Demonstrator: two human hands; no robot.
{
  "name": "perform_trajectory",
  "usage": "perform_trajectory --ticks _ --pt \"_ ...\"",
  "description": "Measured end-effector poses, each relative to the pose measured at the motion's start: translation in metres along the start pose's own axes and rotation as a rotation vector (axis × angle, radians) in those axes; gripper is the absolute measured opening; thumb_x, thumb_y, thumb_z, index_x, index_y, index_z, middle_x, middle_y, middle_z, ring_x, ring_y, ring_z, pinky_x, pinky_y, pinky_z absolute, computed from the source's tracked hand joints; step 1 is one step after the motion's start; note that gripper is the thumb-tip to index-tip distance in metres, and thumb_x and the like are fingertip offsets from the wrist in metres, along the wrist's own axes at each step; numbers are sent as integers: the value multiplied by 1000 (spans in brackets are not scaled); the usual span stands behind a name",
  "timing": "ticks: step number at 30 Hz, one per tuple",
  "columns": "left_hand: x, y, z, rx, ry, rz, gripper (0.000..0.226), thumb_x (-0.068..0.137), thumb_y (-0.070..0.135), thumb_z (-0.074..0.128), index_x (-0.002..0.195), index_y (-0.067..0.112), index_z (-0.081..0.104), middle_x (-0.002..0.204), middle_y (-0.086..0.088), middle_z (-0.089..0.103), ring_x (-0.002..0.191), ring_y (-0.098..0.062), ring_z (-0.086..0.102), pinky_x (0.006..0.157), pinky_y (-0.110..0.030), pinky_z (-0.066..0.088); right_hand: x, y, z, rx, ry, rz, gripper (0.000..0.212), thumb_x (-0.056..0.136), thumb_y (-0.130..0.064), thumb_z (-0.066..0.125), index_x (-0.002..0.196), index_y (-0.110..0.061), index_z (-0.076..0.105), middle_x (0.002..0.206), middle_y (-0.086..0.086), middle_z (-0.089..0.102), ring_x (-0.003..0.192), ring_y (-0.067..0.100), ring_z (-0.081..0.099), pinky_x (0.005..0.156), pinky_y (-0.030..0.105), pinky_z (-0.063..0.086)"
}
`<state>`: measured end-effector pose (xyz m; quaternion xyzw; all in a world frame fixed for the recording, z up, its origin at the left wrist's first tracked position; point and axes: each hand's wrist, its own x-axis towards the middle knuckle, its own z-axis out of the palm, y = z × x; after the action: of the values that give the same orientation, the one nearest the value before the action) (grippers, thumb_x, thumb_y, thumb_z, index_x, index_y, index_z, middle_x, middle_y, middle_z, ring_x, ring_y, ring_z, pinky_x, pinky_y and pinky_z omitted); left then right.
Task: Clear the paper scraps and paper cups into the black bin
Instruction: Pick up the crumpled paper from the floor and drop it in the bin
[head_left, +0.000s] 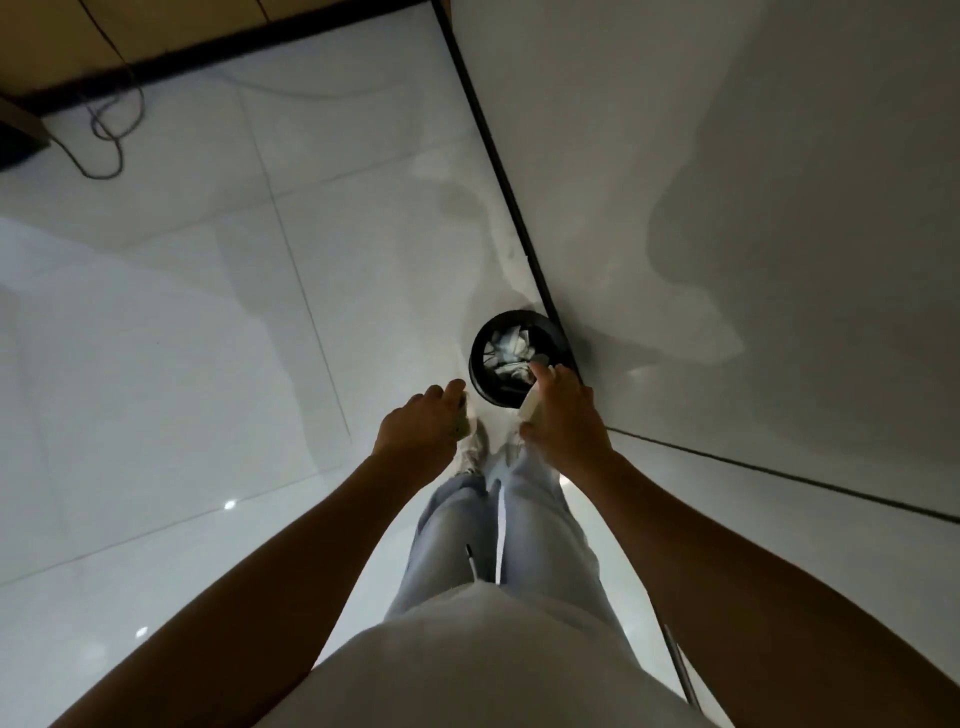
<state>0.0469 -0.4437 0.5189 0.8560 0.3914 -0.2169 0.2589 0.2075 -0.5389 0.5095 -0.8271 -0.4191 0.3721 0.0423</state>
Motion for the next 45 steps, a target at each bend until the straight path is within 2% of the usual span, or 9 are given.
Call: perform_trajectory --ticks 5,10,14,20,22,26,33,38,45 --pt "55 -4 46 -25 36 24 67 88 25 62 144 20 26 120 -4 57 97 -21 60 68 -24 44 84 16 29 -42 -30 -2 84 85 -29 69 151 -19 18 152 16 27 136 33 33 108 39 37" --pt "100 -3 82 -93 65 -48 69 85 25 65 144 19 29 118 -4 59 95 -22 62 63 -24 41 136 48 55 -71 -134 81 83 90 -29 65 153 -22 12 159 16 10 143 38 20 113 44 30" --pt "120 7 97 -140 35 -83 73 81 25 69 142 19 29 118 -5 58 97 -24 61 65 -27 43 140 71 59 1 -108 80 71 92 -19 60 151 -19 21 157 13 17 138 36 29 104 42 38" --pt "157 30 101 -90 80 -67 72 81 18 67 142 17 28 119 -7 57 99 -25 60 67 -30 44 122 99 56 46 -113 106 60 94 -19 57 147 -16 29 153 11 25 133 31 38 101 36 40" --pt "178 40 102 -92 54 -57 82 81 22 69 147 18 20 126 -9 54 108 -27 57 73 -32 46 121 104 56 52 -110 114 60 94 -21 58 146 -16 30 153 10 25 134 30 39 101 36 40" --pt "200 50 105 -133 -106 -113 105 77 42 74 152 20 4 146 -16 35 134 -35 35 107 -46 37 121 108 54 49 -96 88 59 93 -20 58 146 -15 32 152 10 29 131 29 42 100 34 42" --pt "138 47 96 -47 40 -50 58 95 40 48 145 15 30 145 -5 42 136 -22 36 114 -40 29 105 77 37 -79 -137 -37 58 94 -20 56 146 -16 32 151 8 31 133 26 39 101 34 40" --pt "68 44 68 -155 23 -239 56 98 41 41 146 16 29 148 -3 39 138 -20 32 117 -38 21 70 35 9 -213 -177 -183 55 96 -24 52 146 -16 32 148 7 35 133 25 38 105 36 39" --pt "-37 52 45 -292 132 -463 53 97 42 40 143 18 33 143 -1 44 132 -19 39 114 -33 25 4 -24 -17 -487 -305 -348 49 95 -23 50 142 -18 35 146 7 36 131 29 38 105 42 38"
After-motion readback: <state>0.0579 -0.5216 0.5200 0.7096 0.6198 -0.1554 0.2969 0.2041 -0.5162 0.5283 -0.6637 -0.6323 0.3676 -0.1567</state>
